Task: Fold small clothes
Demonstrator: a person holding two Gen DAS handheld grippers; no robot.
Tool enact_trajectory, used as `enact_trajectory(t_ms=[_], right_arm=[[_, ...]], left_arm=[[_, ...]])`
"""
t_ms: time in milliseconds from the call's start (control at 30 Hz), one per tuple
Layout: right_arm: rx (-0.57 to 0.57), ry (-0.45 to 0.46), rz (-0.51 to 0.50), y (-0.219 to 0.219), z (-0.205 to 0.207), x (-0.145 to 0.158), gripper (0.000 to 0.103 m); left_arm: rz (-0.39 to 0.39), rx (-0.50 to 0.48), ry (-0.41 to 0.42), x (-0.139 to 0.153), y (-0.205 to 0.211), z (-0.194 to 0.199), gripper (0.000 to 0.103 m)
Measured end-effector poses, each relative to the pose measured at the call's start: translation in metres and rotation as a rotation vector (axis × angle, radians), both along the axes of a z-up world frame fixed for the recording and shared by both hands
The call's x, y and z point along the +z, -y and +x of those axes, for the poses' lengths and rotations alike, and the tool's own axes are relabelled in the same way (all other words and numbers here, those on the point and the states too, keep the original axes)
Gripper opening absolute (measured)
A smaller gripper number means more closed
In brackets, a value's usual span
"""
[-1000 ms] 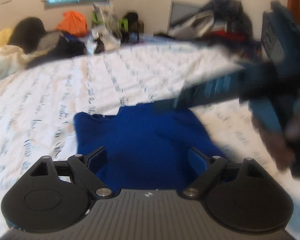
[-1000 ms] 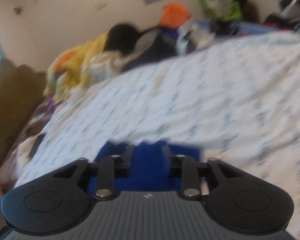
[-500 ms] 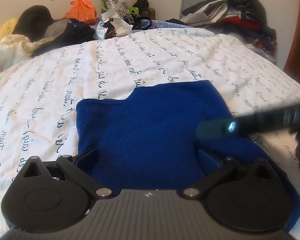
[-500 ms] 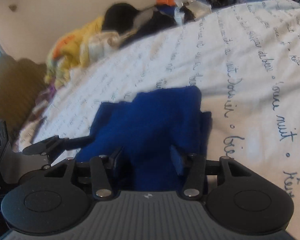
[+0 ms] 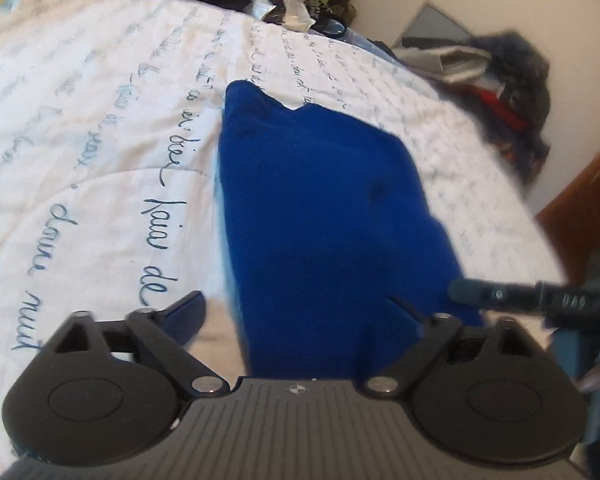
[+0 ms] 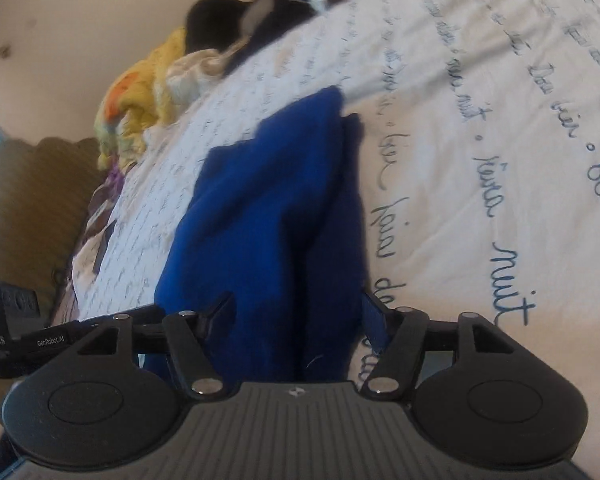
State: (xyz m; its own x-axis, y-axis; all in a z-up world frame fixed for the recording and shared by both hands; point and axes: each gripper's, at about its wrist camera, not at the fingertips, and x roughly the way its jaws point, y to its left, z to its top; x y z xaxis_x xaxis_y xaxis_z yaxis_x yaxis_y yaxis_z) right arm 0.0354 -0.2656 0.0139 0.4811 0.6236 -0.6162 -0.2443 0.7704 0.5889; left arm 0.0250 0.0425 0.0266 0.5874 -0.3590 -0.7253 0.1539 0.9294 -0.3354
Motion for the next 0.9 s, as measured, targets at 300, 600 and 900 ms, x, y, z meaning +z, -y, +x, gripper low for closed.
enact_trajectory(t_ms=[300, 600, 900], right_arm=[[0.080, 0.031, -0.125, -0.014, -0.013, 0.006, 0.018], [-0.042, 0.133, -0.013, -0.003, 0.047, 0.056, 0.076], [0.096, 0.126, -0.376, -0.083, 0.151, 0.020, 0.073]], left_arm=[[0.166, -0.039, 0.007, 0.004, -0.014, -0.003, 0.031], [0.220, -0.130, 0.203, 0.035, 0.037, -0.033, 0.079], [0.246, -0.178, 0.131, -0.003, 0.060, -0.021, 0.074]])
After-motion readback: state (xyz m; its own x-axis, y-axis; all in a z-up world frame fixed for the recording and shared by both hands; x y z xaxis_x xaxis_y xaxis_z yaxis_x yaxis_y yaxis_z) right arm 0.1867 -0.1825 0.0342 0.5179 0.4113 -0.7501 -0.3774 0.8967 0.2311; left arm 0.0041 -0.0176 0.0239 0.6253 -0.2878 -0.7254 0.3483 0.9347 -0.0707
